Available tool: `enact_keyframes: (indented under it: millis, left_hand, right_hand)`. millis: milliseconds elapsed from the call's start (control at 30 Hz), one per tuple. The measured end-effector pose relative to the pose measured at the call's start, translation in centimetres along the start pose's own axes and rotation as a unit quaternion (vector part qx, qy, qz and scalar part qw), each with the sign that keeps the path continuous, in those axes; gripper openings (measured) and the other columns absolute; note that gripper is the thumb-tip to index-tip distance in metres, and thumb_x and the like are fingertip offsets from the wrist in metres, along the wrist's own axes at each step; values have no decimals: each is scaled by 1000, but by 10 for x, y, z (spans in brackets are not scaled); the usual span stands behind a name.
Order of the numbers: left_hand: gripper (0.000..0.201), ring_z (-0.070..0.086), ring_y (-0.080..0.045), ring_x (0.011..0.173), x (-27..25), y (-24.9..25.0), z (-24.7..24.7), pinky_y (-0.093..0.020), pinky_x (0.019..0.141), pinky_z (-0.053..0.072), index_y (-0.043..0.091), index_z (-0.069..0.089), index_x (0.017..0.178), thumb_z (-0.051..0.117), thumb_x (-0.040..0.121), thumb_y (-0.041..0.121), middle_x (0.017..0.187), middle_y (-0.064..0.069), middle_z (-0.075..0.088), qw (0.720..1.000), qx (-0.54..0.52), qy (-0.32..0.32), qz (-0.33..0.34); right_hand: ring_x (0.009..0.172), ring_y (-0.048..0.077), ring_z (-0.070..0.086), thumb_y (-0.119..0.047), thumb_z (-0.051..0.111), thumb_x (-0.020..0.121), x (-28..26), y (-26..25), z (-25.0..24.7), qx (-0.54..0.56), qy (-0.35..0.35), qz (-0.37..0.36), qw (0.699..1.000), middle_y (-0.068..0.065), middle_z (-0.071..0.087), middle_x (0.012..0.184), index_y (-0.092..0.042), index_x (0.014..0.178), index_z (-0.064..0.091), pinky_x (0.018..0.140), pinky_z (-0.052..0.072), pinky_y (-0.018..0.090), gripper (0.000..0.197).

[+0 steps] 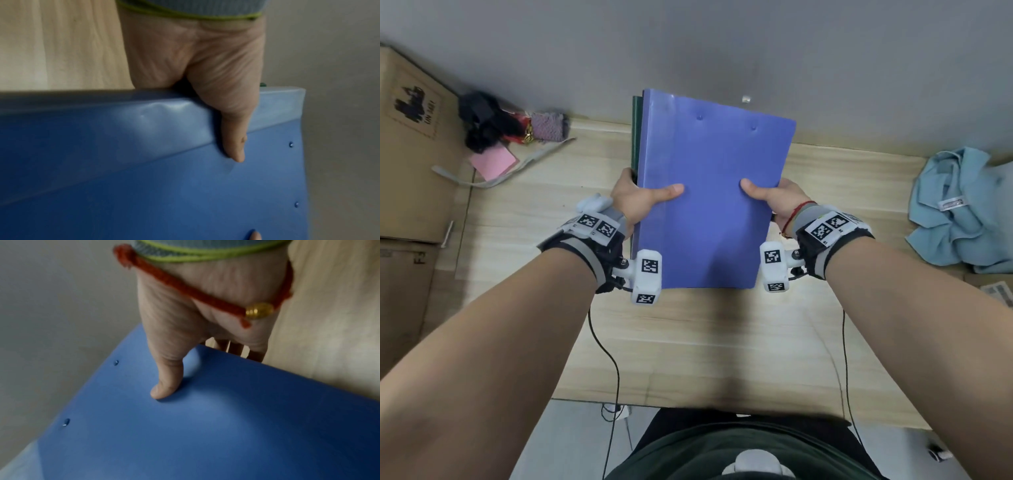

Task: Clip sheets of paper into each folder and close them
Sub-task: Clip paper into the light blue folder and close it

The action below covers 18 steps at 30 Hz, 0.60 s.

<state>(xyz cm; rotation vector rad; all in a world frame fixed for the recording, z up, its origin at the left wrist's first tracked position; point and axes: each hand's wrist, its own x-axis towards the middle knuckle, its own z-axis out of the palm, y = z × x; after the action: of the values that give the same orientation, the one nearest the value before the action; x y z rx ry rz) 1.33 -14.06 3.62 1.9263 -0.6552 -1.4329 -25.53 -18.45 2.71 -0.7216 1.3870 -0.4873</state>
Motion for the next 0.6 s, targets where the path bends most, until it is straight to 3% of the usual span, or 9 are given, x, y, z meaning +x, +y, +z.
enact_keyframes:
  millis: [100, 167, 333, 500, 600]
  left_hand:
    - [99, 70, -14, 104, -19, 17, 5, -42, 91, 57, 20, 52, 125, 97, 40, 41, 117, 7, 70, 997, -12, -28, 65]
    - [101, 68, -11, 108, -27, 28, 6, -40, 94, 56, 21, 50, 129, 97, 41, 38, 120, 8, 68, 994, -1, -35, 108]
    - [96, 65, -7, 110, -39, 32, 9, -34, 95, 55, 17, 50, 134, 97, 50, 22, 122, 8, 67, 984, 35, -24, 172]
    - [111, 63, -6, 115, -43, 24, 4, -37, 97, 54, 21, 49, 137, 100, 41, 40, 125, 11, 67, 976, 92, -67, 188]
    - [111, 62, -4, 116, -52, 34, 1, -31, 94, 54, 25, 46, 139, 99, 43, 41, 126, 15, 66, 968, 117, -96, 198]
  right_hand:
    - [107, 19, 69, -15, 78, 81, -16, -11, -9, 44, 8, -88, 995, 3, 71, 119, -12, 122, 65, 93, 54, 36, 43]
    - [109, 20, 68, -8, 76, 82, -29, -22, -15, 49, 12, -148, 988, 6, 70, 120, -10, 119, 66, 93, 54, 35, 38]
    - [104, 15, 69, 1, 78, 77, -54, -33, -30, -10, 24, -235, 972, -2, 72, 110, -16, 111, 67, 88, 53, 29, 40]
    - [109, 10, 67, -5, 83, 73, -68, -22, -38, -52, 13, -244, 968, -2, 70, 119, -11, 126, 60, 87, 53, 22, 58]
    - [115, 15, 64, -15, 88, 68, -69, -21, -40, -63, -14, -232, 970, -1, 68, 124, -14, 129, 57, 97, 52, 35, 69]
